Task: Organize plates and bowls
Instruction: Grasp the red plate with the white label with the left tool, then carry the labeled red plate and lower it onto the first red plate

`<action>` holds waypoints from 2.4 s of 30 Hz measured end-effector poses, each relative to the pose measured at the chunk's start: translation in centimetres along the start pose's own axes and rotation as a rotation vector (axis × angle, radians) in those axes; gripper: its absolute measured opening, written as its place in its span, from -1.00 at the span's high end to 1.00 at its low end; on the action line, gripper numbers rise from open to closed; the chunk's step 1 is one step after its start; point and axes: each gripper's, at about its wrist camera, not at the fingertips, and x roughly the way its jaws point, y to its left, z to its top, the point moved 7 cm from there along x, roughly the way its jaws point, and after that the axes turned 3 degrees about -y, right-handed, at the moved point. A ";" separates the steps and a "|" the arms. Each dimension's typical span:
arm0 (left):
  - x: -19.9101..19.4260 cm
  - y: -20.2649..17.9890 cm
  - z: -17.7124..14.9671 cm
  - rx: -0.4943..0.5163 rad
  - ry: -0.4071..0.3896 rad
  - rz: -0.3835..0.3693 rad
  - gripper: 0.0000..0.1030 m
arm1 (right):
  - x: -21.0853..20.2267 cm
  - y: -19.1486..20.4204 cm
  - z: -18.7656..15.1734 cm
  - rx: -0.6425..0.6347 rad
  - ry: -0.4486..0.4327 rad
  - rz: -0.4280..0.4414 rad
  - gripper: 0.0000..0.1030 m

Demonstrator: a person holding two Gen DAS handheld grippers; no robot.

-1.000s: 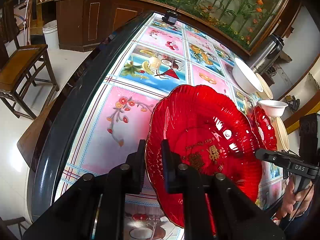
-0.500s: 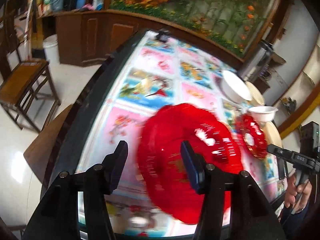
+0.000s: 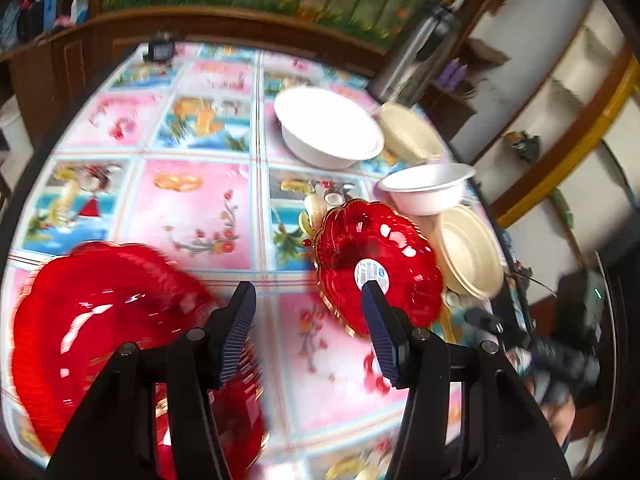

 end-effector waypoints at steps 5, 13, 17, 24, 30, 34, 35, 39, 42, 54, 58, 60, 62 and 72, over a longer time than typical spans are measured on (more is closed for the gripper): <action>4.0 -0.1 1.0 -0.046 0.048 0.065 -0.03 | 0.9 -1.4 0.4 0.034 0.000 -0.002 0.71; 8.2 -0.1 1.2 -0.064 0.105 0.102 -0.03 | 2.8 -2.3 0.8 0.057 0.012 0.001 0.66; 9.3 -0.7 0.8 -0.033 0.102 0.095 0.69 | 3.5 -2.3 1.1 0.052 0.010 -0.006 0.67; 8.7 -1.1 -0.4 0.038 0.058 0.125 0.71 | 3.6 -2.4 1.1 0.020 -0.018 -0.046 0.82; 6.6 -1.1 -0.8 0.033 0.019 0.104 0.70 | 2.6 -1.6 0.9 0.001 -0.041 -0.029 0.82; 6.2 -1.2 -0.7 0.034 0.010 0.098 0.70 | 2.1 -1.0 0.9 -0.018 -0.053 -0.026 0.83; 6.3 -1.1 -0.7 0.030 0.015 0.097 0.70 | 2.1 -1.0 0.9 -0.013 -0.053 -0.027 0.82; 7.3 -0.8 -1.4 0.017 0.044 0.090 0.70 | 2.7 -1.8 0.6 0.026 -0.031 -0.019 0.74; 7.7 -0.8 -1.9 0.021 0.054 0.098 0.70 | 3.2 -2.4 0.4 0.040 -0.016 -0.027 0.74; 7.2 -1.7 -2.3 0.065 0.022 0.108 0.70 | 3.9 -2.3 0.0 0.022 -0.012 -0.037 0.79; 4.7 -2.1 -1.8 0.065 -0.037 0.094 0.70 | 2.4 -0.8 0.3 -0.006 -0.035 -0.023 0.79; 3.3 -2.1 -1.5 0.061 -0.068 0.085 0.70 | 1.7 0.1 0.5 -0.032 -0.050 -0.017 0.79; 1.7 -1.8 -1.3 0.056 -0.094 0.077 0.70 | 1.1 1.2 0.5 -0.050 -0.059 0.002 0.79; -5.4 3.3 -2.5 -0.006 -0.204 0.115 0.70 | 1.3 8.0 -0.8 -0.171 -0.020 0.091 0.79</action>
